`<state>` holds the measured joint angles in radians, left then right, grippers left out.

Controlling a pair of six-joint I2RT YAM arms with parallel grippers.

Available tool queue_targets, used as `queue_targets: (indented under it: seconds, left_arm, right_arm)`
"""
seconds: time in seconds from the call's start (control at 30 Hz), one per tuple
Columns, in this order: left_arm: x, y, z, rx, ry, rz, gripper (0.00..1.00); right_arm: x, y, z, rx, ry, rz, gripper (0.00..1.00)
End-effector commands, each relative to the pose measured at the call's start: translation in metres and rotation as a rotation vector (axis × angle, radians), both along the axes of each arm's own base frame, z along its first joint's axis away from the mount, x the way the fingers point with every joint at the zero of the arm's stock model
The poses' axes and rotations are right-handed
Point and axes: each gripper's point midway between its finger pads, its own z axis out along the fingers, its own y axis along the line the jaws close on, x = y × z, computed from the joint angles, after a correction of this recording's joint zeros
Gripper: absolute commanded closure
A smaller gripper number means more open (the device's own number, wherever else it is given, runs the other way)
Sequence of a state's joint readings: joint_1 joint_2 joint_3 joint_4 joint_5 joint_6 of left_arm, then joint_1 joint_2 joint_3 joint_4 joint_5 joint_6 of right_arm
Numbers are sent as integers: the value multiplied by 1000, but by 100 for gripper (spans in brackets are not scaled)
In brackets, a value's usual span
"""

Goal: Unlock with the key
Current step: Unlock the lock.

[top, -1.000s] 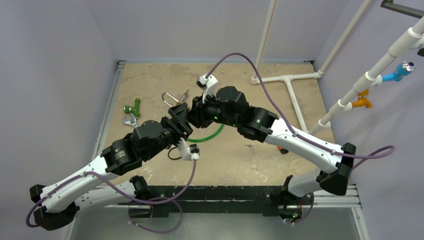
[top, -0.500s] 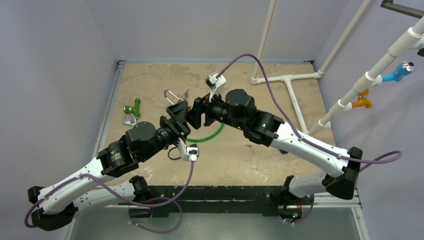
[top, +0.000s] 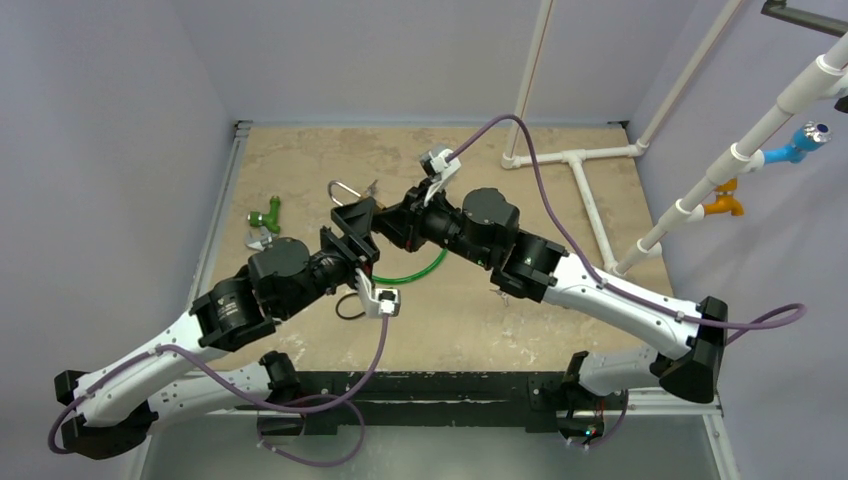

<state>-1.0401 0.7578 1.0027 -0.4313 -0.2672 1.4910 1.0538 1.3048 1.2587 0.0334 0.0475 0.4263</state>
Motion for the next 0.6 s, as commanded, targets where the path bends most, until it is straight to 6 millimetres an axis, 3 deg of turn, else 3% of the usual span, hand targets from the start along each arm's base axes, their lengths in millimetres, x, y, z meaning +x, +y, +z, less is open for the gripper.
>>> queue_targets:
  seconds: [0.0,0.07,0.17,0.33,0.47,0.57]
  left_arm:
    - [-11,6,73,-315,-21,-27,91]
    - [-14,7,71,-354,37,-26,65]
    - [-21,14,75,-439,162,-22,4]
    - [-54,24,73,-556,534,-57,0]
    - [-80,23,62,-522,763,-82,0]
    - [-96,19,60,-486,897,-109,0]
  right_arm:
    - [-10,-14,40,139,-54,-5,100]
    - [-18,-18,38,137,-57,26,100]
    - [-28,-27,35,110,-70,53,100]
    - [-47,-36,37,52,-110,138,100]
    - [-63,-35,34,4,-118,230,100]
    - [-64,-34,32,-48,-122,248,100]
